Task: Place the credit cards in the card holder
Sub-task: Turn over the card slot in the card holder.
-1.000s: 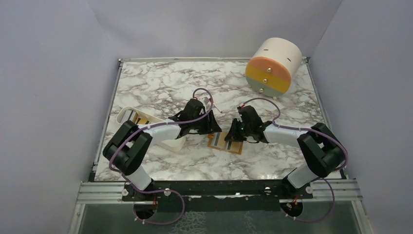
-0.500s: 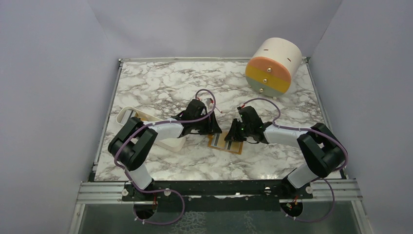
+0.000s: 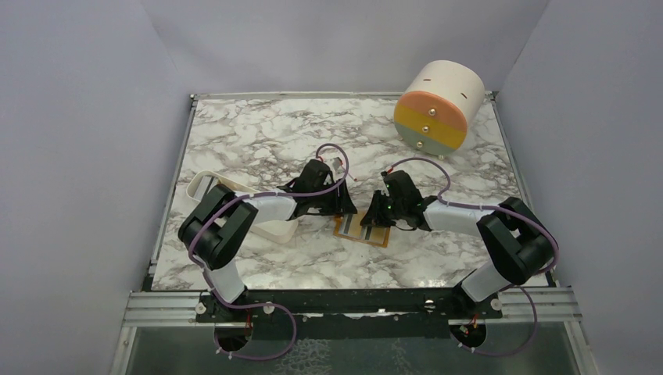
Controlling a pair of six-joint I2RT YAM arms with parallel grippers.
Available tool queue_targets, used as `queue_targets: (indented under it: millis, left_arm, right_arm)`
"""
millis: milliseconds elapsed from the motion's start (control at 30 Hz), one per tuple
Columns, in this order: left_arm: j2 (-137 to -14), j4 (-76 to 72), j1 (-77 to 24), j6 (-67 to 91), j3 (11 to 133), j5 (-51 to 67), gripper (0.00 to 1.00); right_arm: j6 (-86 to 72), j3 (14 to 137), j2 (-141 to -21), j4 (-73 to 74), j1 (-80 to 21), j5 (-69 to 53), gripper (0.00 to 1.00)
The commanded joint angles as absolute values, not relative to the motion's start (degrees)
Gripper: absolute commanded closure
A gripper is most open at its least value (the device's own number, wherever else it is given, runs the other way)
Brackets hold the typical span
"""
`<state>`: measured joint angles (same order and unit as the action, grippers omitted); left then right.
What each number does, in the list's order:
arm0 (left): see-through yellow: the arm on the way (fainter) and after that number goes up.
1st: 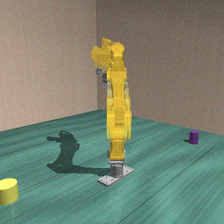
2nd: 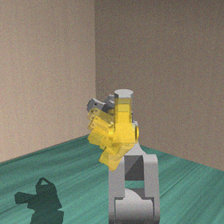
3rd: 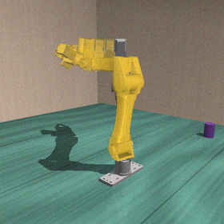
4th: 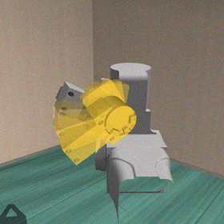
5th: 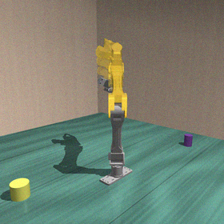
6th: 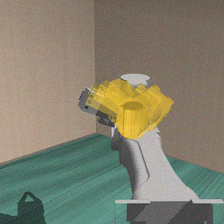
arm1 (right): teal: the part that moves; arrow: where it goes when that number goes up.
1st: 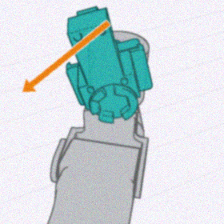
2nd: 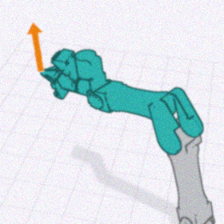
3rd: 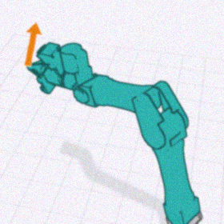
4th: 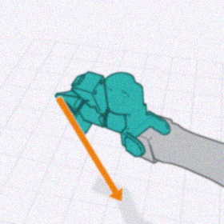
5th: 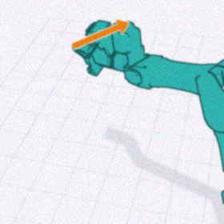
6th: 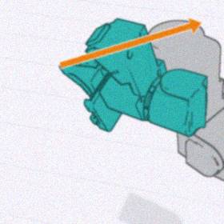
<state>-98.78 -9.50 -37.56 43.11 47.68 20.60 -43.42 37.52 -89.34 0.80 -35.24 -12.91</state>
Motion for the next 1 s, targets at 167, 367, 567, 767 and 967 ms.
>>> queue_targets:
  millis: [167, 367, 567, 767, 967]
  left_arm:
    - [-98.3, -12.7, -37.4, 45.7, 47.4, 24.7, 0.50]
    - [-92.5, -14.3, -38.7, 49.7, 45.8, 25.6, 0.50]
    - [-90.7, -15.5, -41.3, 52.2, 45.3, 25.7, 0.50]
    - [-92.1, -15.9, -42.0, 52.5, 45.5, 25.5, 0.50]
    - [-93.5, -16.3, -42.9, 52.7, 46.2, 25.5, 0.50]
  right_arm:
    - [-41.8, 35.2, -90.1, 1.3, -35.5, -11.4, 0.91]
    - [-40.2, 34.5, -90.3, -1.9, -35.5, -13.3, 0.91]
    - [-36.8, 33.1, -88.8, -6.7, -35.5, -14.5, 0.90]
    - [-35.2, 32.5, -85.4, -5.5, -35.5, -11.1, 0.85]
    - [-33.9, 30.3, -81.0, -4.7, -35.5, -7.5, 0.78]
